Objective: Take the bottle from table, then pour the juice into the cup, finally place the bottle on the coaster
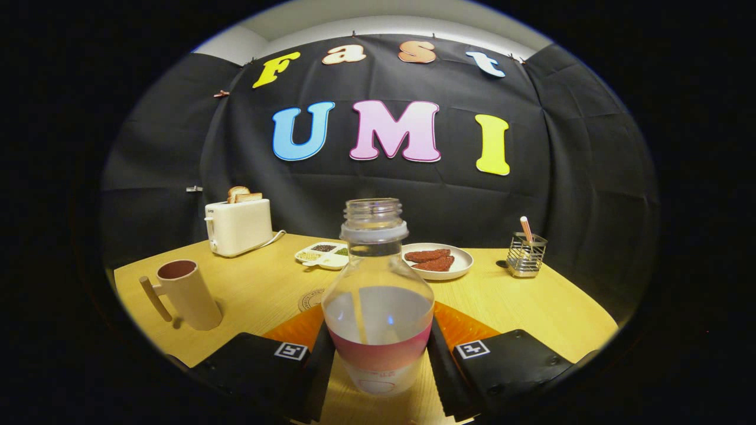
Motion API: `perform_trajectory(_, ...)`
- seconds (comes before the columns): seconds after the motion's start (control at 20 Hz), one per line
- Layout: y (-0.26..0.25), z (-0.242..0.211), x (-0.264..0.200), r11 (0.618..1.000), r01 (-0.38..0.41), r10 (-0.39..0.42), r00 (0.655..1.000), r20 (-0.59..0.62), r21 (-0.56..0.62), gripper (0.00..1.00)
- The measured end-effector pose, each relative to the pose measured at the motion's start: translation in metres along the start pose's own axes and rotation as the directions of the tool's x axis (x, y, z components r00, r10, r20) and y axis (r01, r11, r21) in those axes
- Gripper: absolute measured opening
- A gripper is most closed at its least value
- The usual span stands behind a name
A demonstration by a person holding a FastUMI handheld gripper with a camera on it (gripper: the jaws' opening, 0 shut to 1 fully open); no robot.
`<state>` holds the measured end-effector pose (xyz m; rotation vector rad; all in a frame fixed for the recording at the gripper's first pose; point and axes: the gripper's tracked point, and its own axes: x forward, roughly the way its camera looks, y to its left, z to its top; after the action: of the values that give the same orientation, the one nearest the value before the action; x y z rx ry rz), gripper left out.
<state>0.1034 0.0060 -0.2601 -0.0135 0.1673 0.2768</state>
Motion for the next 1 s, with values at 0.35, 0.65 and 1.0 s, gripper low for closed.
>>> perform_trajectory(0.35,0.034,0.035,0.002,0.986,-0.071,0.068,0.997,-0.026,-0.151,0.75)
perform_trajectory(0.65,0.063,0.048,0.018,0.897,-0.097,0.08,0.995,-0.057,-0.431,0.75)
perform_trajectory(1.0,0.097,0.048,0.038,0.669,-0.122,0.107,0.992,-0.068,-0.733,0.75)
